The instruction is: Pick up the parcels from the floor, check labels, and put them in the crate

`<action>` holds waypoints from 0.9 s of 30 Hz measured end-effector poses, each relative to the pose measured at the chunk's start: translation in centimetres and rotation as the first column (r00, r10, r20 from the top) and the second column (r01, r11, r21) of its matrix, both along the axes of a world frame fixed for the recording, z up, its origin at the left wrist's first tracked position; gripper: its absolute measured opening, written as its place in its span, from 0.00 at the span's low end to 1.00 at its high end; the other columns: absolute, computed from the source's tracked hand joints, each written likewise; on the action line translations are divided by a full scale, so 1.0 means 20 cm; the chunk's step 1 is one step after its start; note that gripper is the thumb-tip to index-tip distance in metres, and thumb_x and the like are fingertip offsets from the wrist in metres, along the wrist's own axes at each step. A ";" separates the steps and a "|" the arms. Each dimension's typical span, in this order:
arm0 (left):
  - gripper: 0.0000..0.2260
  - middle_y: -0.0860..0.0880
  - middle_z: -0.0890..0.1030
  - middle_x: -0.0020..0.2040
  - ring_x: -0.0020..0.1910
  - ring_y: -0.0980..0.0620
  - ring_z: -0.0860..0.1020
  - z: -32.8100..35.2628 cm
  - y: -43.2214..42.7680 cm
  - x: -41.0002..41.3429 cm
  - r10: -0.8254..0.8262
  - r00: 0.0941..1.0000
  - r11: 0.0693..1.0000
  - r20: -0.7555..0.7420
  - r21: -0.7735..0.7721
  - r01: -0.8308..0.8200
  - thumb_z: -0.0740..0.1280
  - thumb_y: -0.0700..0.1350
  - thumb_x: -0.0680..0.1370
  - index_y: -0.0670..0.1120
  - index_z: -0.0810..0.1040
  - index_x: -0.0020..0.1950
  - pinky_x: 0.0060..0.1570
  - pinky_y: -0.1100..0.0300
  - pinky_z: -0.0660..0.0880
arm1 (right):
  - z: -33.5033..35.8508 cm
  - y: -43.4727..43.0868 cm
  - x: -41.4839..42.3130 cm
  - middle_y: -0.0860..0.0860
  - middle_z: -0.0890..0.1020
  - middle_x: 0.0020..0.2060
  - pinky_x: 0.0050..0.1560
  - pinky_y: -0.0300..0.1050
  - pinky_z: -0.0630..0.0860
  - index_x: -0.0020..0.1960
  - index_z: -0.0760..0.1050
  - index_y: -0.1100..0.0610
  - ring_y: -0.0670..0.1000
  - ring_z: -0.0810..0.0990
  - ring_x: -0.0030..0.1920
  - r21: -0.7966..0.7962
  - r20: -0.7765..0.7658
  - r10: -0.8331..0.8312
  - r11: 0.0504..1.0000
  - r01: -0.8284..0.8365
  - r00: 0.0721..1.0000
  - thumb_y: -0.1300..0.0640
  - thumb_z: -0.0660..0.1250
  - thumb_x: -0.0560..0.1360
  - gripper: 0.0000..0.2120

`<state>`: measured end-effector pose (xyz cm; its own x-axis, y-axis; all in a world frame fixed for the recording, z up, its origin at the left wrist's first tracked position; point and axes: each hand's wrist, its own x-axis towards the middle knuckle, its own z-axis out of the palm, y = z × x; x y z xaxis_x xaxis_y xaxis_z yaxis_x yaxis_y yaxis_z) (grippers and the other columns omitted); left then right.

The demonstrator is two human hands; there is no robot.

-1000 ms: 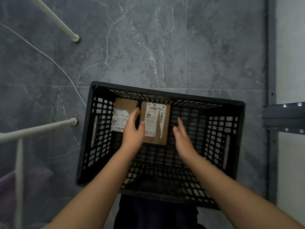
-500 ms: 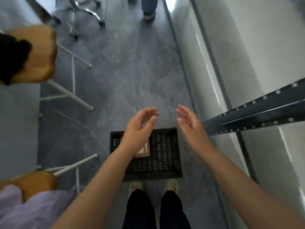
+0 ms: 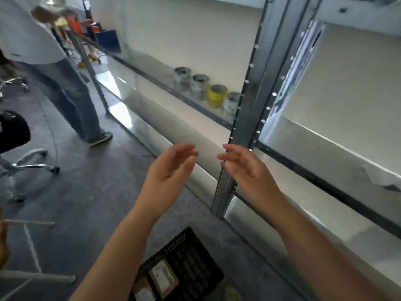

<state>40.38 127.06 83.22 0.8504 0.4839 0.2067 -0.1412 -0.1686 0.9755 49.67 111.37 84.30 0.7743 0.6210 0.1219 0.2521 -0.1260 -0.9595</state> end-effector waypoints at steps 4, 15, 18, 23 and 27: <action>0.10 0.54 0.84 0.49 0.53 0.57 0.81 0.08 -0.17 0.03 -0.197 0.979 0.980 0.054 0.048 0.194 0.67 0.44 0.75 0.50 0.78 0.56 0.53 0.66 0.74 | 0.10 -0.28 -0.11 0.45 0.82 0.53 0.56 0.39 0.75 0.60 0.72 0.45 0.44 0.80 0.55 0.046 0.045 -0.200 0.979 0.198 0.979 0.58 0.64 0.77 0.14; 0.14 0.54 0.83 0.52 0.54 0.55 0.80 0.42 -1.07 0.17 -0.570 0.810 0.818 0.137 0.189 0.544 0.69 0.51 0.73 0.53 0.77 0.58 0.56 0.59 0.76 | 0.37 -1.26 -0.42 0.38 0.81 0.50 0.52 0.32 0.76 0.57 0.72 0.42 0.39 0.80 0.52 0.170 0.123 -0.649 0.759 0.628 0.751 0.58 0.62 0.78 0.13; 0.12 0.54 0.83 0.52 0.55 0.56 0.80 0.48 -1.41 0.17 -0.638 0.755 0.766 0.153 0.224 0.602 0.68 0.47 0.76 0.52 0.76 0.59 0.59 0.57 0.75 | 0.42 -1.56 -0.51 0.35 0.81 0.49 0.57 0.35 0.76 0.57 0.72 0.40 0.39 0.79 0.54 0.181 0.137 -0.727 0.686 0.705 0.672 0.54 0.62 0.77 0.12; 0.11 0.56 0.82 0.53 0.55 0.59 0.79 0.54 -2.00 0.11 -0.742 0.653 0.665 0.150 0.280 0.692 0.66 0.44 0.77 0.54 0.75 0.59 0.58 0.63 0.75 | 0.48 -2.11 -0.72 0.35 0.81 0.49 0.58 0.35 0.76 0.58 0.71 0.41 0.39 0.79 0.54 0.208 0.156 -0.823 0.568 0.797 0.546 0.55 0.62 0.77 0.13; 0.11 0.55 0.82 0.53 0.55 0.59 0.79 0.54 -2.48 0.02 -0.815 0.558 0.577 0.154 0.290 0.763 0.66 0.43 0.77 0.53 0.75 0.59 0.56 0.66 0.75 | 0.46 -2.54 -0.91 0.40 0.82 0.50 0.58 0.38 0.77 0.59 0.73 0.45 0.40 0.80 0.53 0.244 0.117 -0.903 0.429 0.870 0.413 0.59 0.62 0.77 0.13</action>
